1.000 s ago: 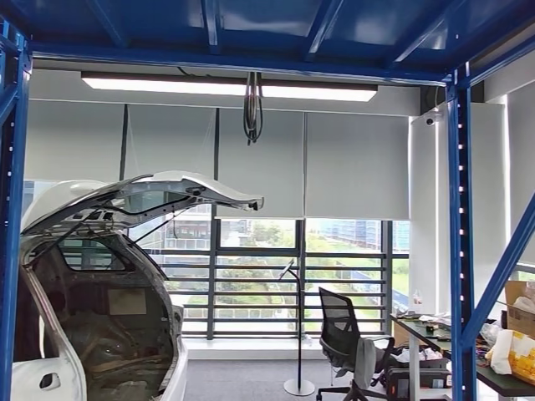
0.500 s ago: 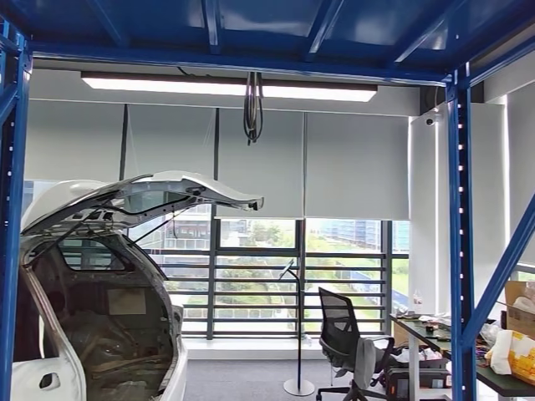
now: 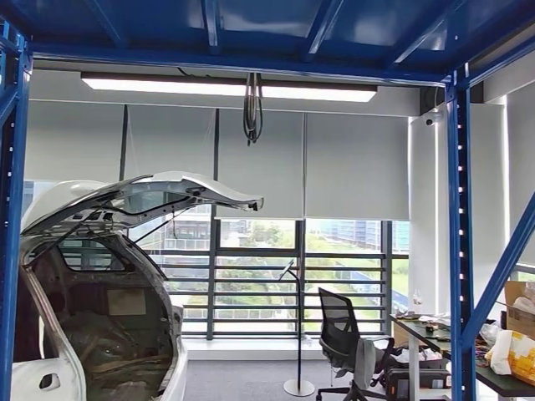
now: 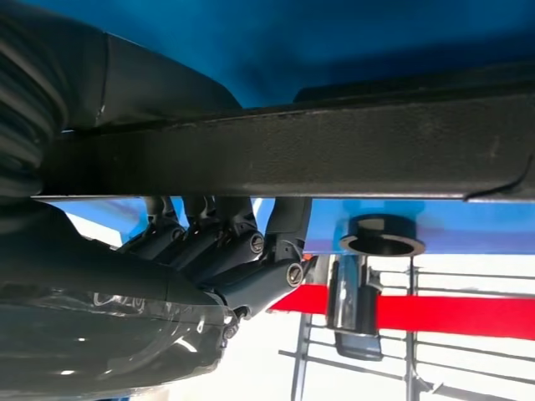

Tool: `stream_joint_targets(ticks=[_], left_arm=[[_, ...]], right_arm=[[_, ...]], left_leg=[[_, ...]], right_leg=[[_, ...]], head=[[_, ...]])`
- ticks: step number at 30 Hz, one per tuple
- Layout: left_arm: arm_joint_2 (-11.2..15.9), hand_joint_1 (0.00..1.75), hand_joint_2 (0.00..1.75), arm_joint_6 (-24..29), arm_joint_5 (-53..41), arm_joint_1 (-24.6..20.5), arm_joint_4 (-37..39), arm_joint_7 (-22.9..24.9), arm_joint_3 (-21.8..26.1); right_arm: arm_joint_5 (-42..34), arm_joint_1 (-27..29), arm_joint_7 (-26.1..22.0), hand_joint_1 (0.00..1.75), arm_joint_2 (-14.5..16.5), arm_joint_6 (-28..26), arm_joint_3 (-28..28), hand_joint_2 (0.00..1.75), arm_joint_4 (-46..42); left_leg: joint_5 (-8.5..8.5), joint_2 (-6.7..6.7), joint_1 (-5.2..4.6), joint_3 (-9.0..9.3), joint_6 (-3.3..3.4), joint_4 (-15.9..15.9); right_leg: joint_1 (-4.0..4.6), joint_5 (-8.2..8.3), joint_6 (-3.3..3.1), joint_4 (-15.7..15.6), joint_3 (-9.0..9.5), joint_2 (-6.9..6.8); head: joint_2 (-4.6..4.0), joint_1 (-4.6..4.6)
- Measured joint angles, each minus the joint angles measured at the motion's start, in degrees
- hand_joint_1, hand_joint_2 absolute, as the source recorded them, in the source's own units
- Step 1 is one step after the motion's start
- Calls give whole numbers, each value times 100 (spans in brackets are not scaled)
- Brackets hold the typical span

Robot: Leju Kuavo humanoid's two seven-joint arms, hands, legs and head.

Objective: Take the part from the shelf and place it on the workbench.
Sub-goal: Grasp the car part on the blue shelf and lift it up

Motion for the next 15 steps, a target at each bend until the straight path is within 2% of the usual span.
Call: stream_joint_targets(ticks=[4, 8, 10, 15], left_arm=[[0, 0, 175, -77, 40, -8, 0, -81, -25], [8, 0, 175, -78, 155, 2, 0, -103, -26], [20, 0, 175, -79, 234, 11, 0, -127, -15], [61, 0, 175, -86, 400, 42, 0, -261, 78]], right_arm=[[-122, 110, -164, 175, -26, -39, -31, 175, -213], [-675, 354, -640, 175, 15, 82, -30, 175, -889], [-1248, 557, -823, 175, 62, 406, 32, 175, -1563], [-3331, 1027, -975, 175, 102, 1323, 546, 175, -3635]], left_leg=[[0, 0, 0, -1, 0, 0], [-1, 0, 2, -5, -1, 0], [-1, 0, 3, -6, -1, 0], [-1, 1, 4, -10, -1, -1]], right_leg=[[0, 0, 0, 0, -1, 0], [0, 0, 0, 1, -4, 2], [0, 0, 0, 1, -6, 2], [2, -1, -1, 1, -13, 3]], head=[[0, 0], [0, 0], [0, 0], [0, 0]])
